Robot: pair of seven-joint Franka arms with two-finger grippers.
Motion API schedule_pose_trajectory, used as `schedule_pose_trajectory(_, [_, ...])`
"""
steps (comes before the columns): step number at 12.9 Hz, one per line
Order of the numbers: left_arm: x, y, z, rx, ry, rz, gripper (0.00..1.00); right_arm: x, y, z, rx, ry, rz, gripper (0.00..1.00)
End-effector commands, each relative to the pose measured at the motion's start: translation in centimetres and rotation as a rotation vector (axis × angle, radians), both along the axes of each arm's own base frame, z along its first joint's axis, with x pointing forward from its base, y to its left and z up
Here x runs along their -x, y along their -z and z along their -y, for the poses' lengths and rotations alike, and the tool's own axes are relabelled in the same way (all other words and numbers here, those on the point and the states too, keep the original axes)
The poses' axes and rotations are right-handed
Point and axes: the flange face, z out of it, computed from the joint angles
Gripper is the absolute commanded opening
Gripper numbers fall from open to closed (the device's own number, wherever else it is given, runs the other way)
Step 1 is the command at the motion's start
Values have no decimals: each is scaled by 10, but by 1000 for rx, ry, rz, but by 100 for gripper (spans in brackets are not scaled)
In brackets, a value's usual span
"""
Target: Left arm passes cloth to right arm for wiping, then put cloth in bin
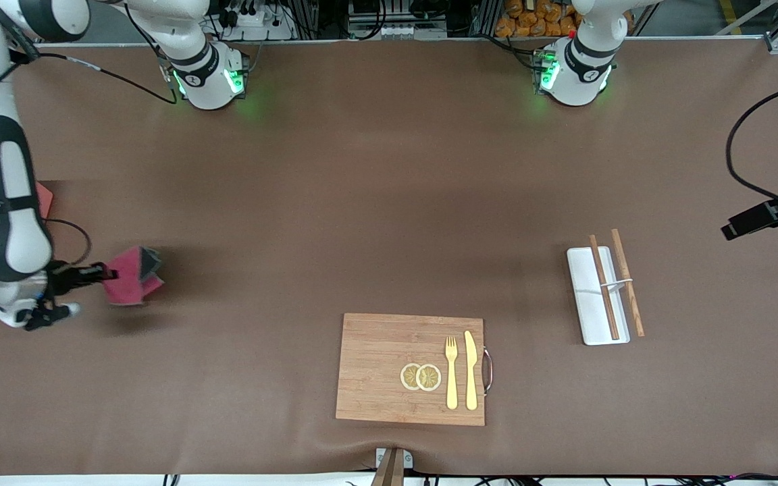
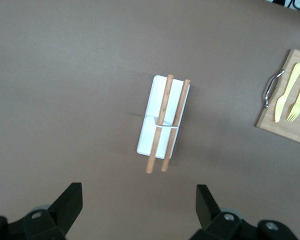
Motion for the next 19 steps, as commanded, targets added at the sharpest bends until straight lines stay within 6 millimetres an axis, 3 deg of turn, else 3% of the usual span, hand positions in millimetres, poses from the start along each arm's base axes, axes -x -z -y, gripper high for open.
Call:
schedule_pose_trajectory(1, [17,-4,-3,-26,55,-48,100,20,-30,53,53,-59,15,0])
schedule_pose_trajectory(3, [23,-12,2,-25,58,-46,100,30,-62,74,59,-105,46,0])
schedule_pose_trajectory(6, [35,-14,8,-30,66,-46,100,42,-138,75,127,-148,7,0])
schedule_pose_trajectory(7, [39,-20,18,-35,79,-39,100,43,-145,73,140,-156,-3,0])
schedule_pose_trajectory(9, [61,-26,35,-60,86,-40,100,39,-122,77,138,-153,-15,0])
schedule_pose_trajectory(12, [63,-18,35,-38,82,-23,100,31,-68,87,125,-148,-1,0])
schedule_pose_trajectory(14, [63,-21,32,-39,78,-7,100,24,-41,82,122,-169,6,0])
schedule_pose_trajectory(15, [67,-23,43,-39,87,-2,100,22,-26,73,103,-183,-10,0])
schedule_pose_trajectory(16, [67,-20,45,-41,84,-3,100,17,-16,52,77,-204,-17,0])
schedule_pose_trajectory(19, [64,-17,40,-40,76,3,100,-2,-5,-24,9,-217,-12,0])
